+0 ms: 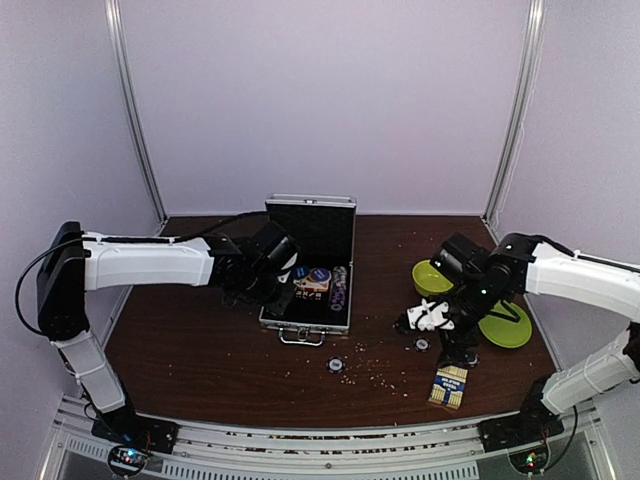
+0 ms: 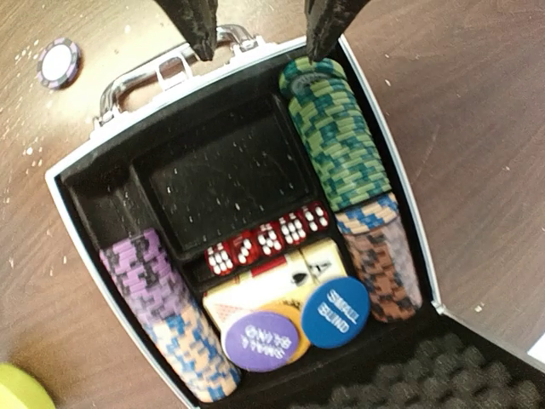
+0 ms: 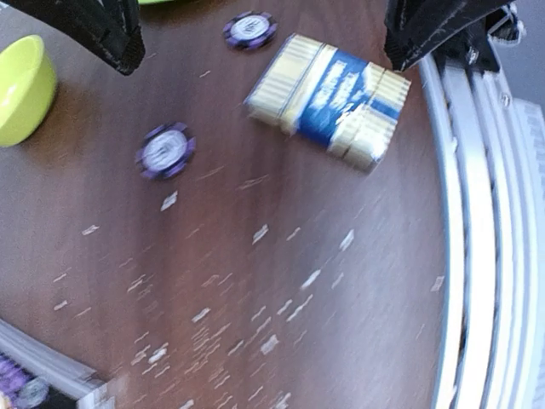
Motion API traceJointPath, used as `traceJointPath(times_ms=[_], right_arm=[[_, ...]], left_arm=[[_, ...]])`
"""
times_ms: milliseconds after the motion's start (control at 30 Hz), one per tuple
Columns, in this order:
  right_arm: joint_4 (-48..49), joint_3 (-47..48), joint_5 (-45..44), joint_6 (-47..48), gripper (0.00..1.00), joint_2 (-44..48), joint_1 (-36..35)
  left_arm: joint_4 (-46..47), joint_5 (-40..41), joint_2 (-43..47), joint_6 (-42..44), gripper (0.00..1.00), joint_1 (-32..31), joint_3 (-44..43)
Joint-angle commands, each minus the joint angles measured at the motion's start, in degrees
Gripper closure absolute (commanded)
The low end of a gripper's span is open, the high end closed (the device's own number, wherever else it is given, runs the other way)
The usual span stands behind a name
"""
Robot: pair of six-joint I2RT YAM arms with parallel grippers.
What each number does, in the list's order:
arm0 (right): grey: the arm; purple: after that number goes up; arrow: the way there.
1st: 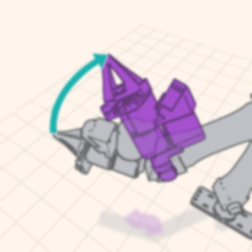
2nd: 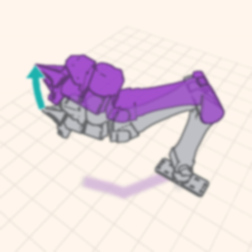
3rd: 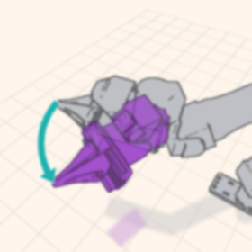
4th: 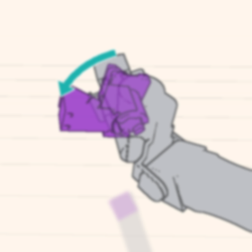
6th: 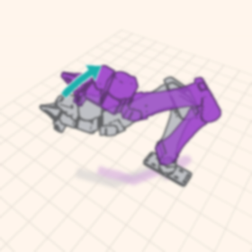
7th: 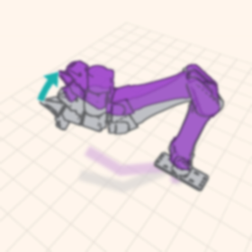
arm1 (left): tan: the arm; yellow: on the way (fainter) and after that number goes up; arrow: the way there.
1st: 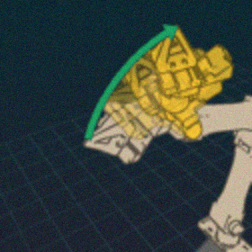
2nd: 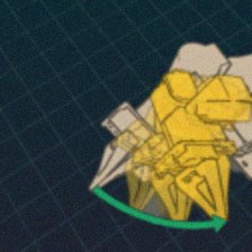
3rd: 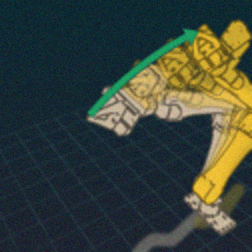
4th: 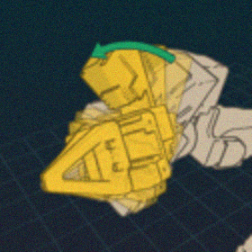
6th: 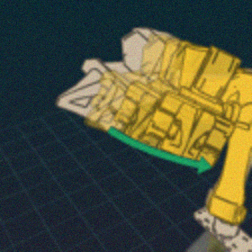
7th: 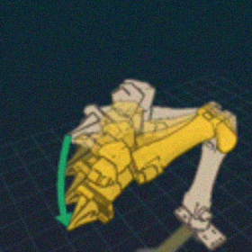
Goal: Pack up texas hold em set
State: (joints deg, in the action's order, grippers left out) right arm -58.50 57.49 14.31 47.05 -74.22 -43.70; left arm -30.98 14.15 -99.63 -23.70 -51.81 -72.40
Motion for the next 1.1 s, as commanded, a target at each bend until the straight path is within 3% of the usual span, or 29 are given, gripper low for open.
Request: traceJointPath(times_ms=[0,200,667,900,1067], right_arm=[[-7.6,-6.8,-3.2,9.5,0.0,6.8,-0.7],[-9.1,-12.3,-6.5,16.3,0.03,9.8,-4.3],[12.2,-20.3,-23.5,21.0,0.02,2.8,-12.3],[12.2,-16.7,-17.9,18.7,0.02,-0.4,-13.0],[10.3,-10.7,-10.9,11.2,0.05,-7.9,-13.0]], left_arm=[[5.8,2.1,2.0,0.1,0.63,-0.8,1.5],[7.4,2.5,2.7,-1.0,0.63,-0.8,3.5],[7.7,2.7,2.6,-2.0,0.64,-0.9,4.5],[7.9,2.6,1.2,-1.5,0.64,-0.8,3.6],[8.1,2.5,0.2,-1.5,0.64,-0.9,3.2]])
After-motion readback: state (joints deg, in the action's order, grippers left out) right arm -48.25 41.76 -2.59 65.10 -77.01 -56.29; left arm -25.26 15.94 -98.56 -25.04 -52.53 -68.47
